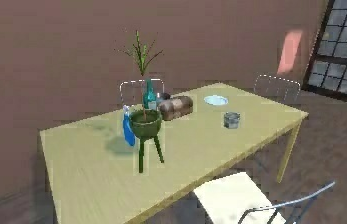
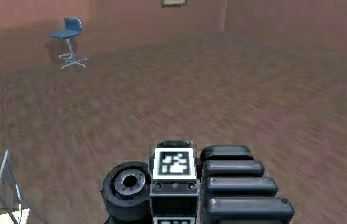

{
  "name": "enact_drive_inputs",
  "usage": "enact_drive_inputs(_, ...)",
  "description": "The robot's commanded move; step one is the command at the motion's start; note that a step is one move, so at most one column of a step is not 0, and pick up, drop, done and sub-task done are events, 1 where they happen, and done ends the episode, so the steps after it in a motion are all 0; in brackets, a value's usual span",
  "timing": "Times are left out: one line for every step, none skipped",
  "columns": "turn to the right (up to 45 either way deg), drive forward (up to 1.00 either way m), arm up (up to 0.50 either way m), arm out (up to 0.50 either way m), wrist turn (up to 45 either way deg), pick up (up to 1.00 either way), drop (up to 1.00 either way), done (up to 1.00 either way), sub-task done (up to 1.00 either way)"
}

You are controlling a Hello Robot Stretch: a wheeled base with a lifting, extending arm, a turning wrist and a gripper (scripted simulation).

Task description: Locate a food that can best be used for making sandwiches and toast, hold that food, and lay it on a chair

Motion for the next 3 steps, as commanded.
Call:
enact_drive_inputs(45.0,0.0,0.0,0.0,0.0,0.0,0.0,0.0,0.0)
enact_drive_inputs(39.0,0.0,0.0,0.0,0.0,0.0,0.0,0.0,0.0)
enact_drive_inputs(-45.0,0.0,0.0,0.0,0.0,0.0,0.0,0.0,0.0)
